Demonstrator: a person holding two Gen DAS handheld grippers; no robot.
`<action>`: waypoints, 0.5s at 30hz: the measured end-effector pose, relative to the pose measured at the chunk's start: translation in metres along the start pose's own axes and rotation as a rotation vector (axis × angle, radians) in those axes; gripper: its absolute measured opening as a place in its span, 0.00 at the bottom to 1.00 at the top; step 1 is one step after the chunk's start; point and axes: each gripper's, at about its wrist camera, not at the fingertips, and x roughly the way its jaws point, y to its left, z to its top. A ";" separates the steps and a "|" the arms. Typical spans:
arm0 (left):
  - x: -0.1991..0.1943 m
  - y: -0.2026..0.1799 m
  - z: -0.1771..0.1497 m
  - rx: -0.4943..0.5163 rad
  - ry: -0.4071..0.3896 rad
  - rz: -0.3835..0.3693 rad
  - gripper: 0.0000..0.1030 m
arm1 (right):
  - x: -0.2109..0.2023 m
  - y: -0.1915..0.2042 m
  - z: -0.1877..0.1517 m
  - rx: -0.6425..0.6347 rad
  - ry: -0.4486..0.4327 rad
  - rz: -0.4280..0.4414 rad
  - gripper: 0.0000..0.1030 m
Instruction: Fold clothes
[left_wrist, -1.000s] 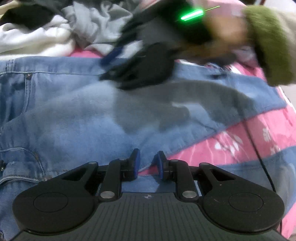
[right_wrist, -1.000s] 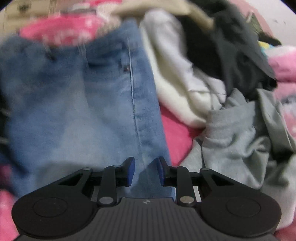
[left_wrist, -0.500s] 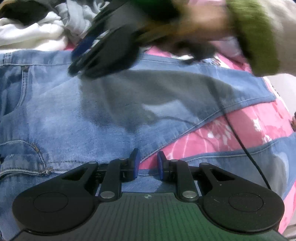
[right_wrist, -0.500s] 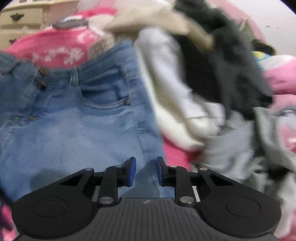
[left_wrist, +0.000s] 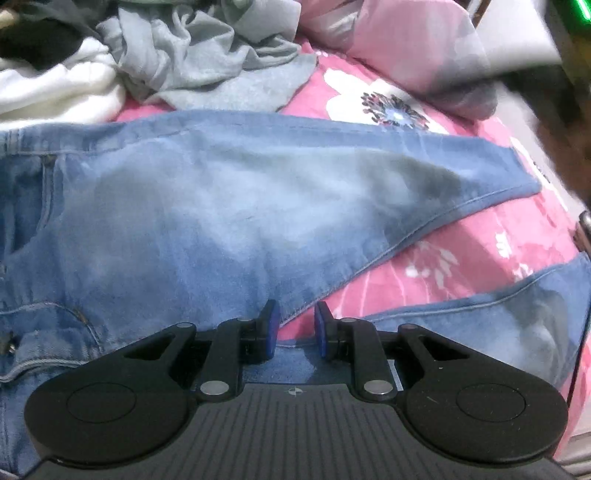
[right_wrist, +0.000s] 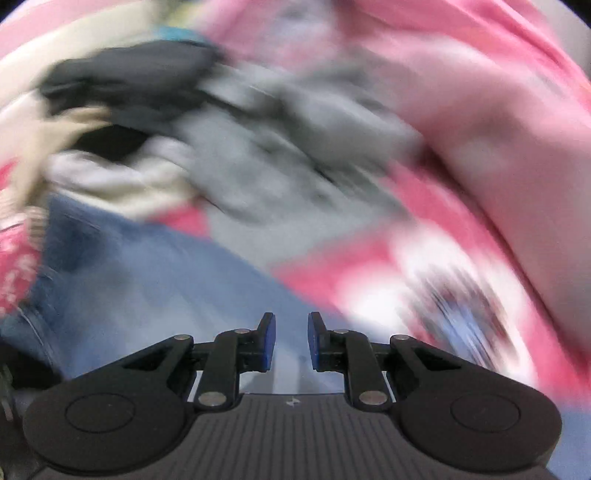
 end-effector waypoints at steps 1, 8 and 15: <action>-0.002 -0.002 0.002 0.006 -0.010 0.004 0.19 | -0.006 -0.019 -0.013 0.058 0.029 -0.049 0.18; 0.023 -0.024 0.009 0.104 0.039 0.096 0.20 | 0.051 -0.115 -0.042 0.321 0.032 -0.201 0.18; 0.024 -0.032 0.012 0.161 0.079 0.140 0.21 | 0.041 -0.167 -0.039 0.469 -0.121 -0.251 0.18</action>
